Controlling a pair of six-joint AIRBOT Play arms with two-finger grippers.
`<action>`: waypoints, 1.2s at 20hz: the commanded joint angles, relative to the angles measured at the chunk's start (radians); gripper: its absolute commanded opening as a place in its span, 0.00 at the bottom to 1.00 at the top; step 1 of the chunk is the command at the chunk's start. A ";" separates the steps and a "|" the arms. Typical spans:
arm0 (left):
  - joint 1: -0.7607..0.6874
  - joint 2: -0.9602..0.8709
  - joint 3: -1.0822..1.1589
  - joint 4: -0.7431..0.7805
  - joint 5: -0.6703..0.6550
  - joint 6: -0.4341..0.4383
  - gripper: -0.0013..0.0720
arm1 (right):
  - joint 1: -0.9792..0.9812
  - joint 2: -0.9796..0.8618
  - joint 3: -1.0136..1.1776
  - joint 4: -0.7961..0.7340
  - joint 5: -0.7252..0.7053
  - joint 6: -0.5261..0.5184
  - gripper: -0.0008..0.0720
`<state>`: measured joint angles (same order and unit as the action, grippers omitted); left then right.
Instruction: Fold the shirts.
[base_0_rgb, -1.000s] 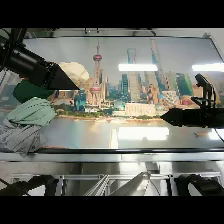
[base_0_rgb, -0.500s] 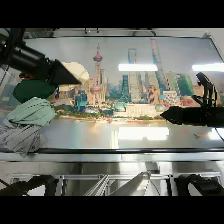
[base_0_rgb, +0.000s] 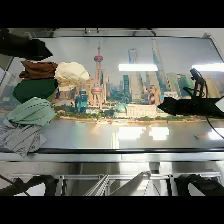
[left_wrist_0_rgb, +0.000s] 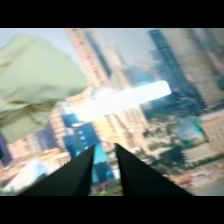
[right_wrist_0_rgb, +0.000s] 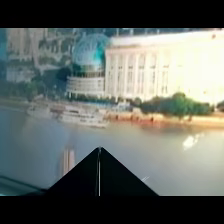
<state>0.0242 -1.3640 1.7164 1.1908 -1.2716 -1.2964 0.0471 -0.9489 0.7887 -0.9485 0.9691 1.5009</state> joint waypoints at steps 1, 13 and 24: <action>0.095 -0.099 0.000 0.196 0.082 -0.073 0.84 | -0.002 -0.135 0.028 -0.009 -0.080 -0.013 0.15; 0.087 -0.749 0.286 -0.071 0.291 0.025 1.00 | -0.002 -0.207 0.033 -0.015 -0.116 -0.013 0.84; -0.016 -0.834 0.313 -0.008 0.301 0.103 0.13 | -0.002 -0.207 0.033 -0.015 -0.116 -0.013 0.84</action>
<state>0.0322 -2.1891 2.0197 1.1305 -0.9676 -1.2186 0.0456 -1.1553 0.8207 -0.9638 0.8532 1.4876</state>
